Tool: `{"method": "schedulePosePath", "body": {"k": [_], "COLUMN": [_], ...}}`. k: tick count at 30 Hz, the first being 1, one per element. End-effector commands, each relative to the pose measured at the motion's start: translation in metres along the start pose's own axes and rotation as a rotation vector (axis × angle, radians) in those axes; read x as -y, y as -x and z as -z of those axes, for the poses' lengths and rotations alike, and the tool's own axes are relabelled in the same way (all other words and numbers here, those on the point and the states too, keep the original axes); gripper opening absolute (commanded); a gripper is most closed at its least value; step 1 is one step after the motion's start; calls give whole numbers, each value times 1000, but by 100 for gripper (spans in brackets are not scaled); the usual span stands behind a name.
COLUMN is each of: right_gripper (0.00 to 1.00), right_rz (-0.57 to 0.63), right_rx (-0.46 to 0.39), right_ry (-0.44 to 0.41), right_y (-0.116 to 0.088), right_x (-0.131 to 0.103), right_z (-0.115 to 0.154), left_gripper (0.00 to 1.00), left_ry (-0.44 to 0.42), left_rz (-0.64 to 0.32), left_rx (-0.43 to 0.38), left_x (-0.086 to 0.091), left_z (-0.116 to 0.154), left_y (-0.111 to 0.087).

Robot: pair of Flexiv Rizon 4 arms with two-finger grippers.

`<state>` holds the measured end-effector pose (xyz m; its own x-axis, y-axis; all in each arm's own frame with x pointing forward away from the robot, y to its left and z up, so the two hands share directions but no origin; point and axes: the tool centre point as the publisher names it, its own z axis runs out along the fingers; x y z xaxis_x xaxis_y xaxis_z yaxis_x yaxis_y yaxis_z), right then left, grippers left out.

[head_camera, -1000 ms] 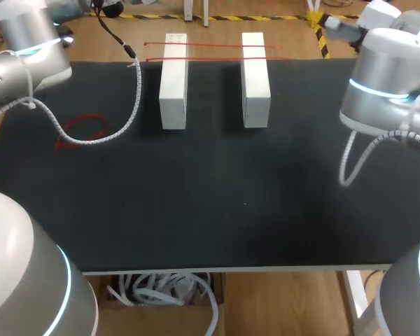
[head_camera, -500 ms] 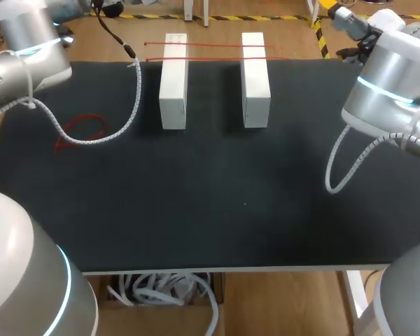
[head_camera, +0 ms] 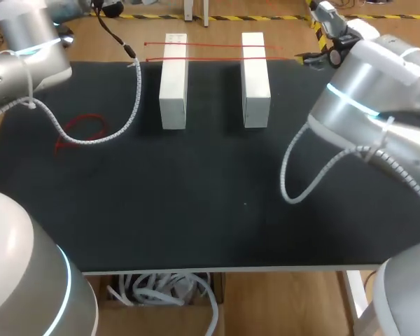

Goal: Grab the tape and strap the tape.

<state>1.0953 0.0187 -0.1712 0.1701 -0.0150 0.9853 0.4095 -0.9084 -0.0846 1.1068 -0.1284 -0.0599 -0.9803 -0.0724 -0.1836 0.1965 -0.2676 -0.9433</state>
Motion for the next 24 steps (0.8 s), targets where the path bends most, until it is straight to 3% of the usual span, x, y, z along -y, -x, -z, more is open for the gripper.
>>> {"method": "schedulePosePath", "body": {"k": [1, 10, 16, 21, 24], "right_gripper": [100, 100, 100, 100, 100], "right_rz": [-329, -402, -408, -422, -433], "right_rx": [-296, -369, -393, -385, -335], "right_ry": [264, 391, 435, 469, 520], "right_y": [9, 5, -11, -25, -26], "right_x": [1, -9, -14, -21, -31], "right_z": [-7, -15, -20, -14, -4], "left_gripper": [0, 0, 0, 0, 0], "left_ry": [-2, -2, -2, -2, -2], "left_rz": [-3, -3, -3, -3, -3], "left_rx": [2, 2, 2, 2, 2], "left_x": [0, 0, 0, 0, 0], "left_z": [0, 0, 0, 0, 0], "left_y": [-1, -1, -1, -1, -1]}}
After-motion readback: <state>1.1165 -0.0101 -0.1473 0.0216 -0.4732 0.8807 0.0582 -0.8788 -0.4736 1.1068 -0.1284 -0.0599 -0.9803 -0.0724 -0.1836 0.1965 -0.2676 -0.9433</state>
